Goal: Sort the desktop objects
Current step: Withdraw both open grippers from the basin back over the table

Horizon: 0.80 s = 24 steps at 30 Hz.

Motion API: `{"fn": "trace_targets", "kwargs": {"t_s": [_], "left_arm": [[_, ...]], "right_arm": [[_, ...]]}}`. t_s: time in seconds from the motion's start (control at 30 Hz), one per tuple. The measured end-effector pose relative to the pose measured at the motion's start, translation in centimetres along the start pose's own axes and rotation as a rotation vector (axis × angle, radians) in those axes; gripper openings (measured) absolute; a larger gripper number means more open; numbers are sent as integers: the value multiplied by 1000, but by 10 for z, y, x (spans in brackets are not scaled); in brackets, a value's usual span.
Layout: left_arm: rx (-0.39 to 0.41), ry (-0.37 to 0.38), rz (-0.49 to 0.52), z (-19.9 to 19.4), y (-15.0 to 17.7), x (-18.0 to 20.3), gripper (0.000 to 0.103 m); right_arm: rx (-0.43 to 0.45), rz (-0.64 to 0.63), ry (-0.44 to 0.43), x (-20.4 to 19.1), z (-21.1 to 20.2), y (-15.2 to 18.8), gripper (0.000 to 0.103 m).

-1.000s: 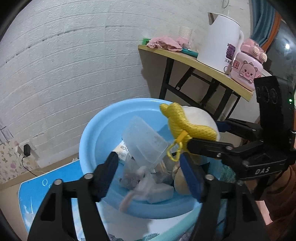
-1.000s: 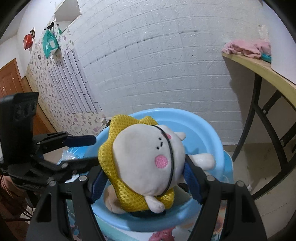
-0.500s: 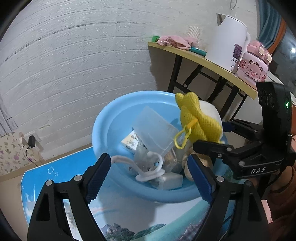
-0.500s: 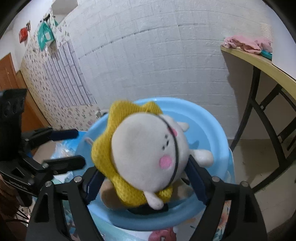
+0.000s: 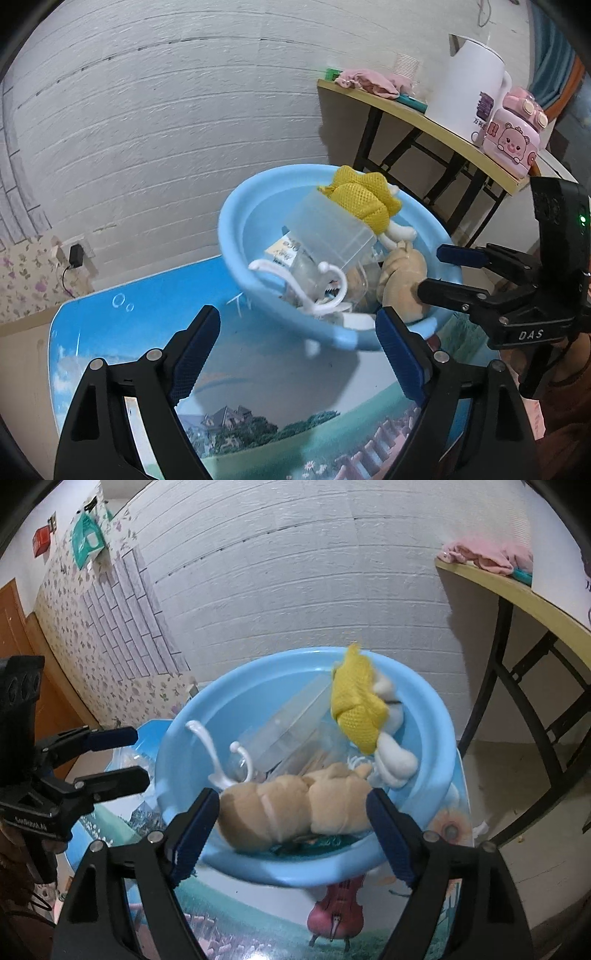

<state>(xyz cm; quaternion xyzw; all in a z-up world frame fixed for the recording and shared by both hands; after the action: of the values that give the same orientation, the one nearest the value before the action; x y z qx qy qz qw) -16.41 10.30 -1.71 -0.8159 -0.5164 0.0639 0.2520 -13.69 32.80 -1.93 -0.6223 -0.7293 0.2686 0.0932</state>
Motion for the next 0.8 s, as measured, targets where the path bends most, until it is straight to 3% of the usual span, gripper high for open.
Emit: {"fn": "trace_targets", "kwargs": {"t_s": [0.27, 0.8], "left_arm": [[-1, -27, -43, -9, 14, -13, 91], [-7, -60, -114, -23, 45, -39, 92]], "right_arm": [[-3, -2, -3, -9, -6, 6, 83], [-2, -23, 34, -22, -9, 15, 83]]}}
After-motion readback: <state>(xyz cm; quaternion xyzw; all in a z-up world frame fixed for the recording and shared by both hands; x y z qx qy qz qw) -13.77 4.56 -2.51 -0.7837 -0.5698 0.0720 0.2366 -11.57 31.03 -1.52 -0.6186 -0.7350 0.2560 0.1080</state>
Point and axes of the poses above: each gripper's, at about its wrist camera, not at the fingertips, and z roughly the way its jaws point, x to its right, y to its underside, the point moved 2 cm from there along z, roughly the way its jaws point, and after that the axes turned 14 degrees about -x, right-handed, at the moved point
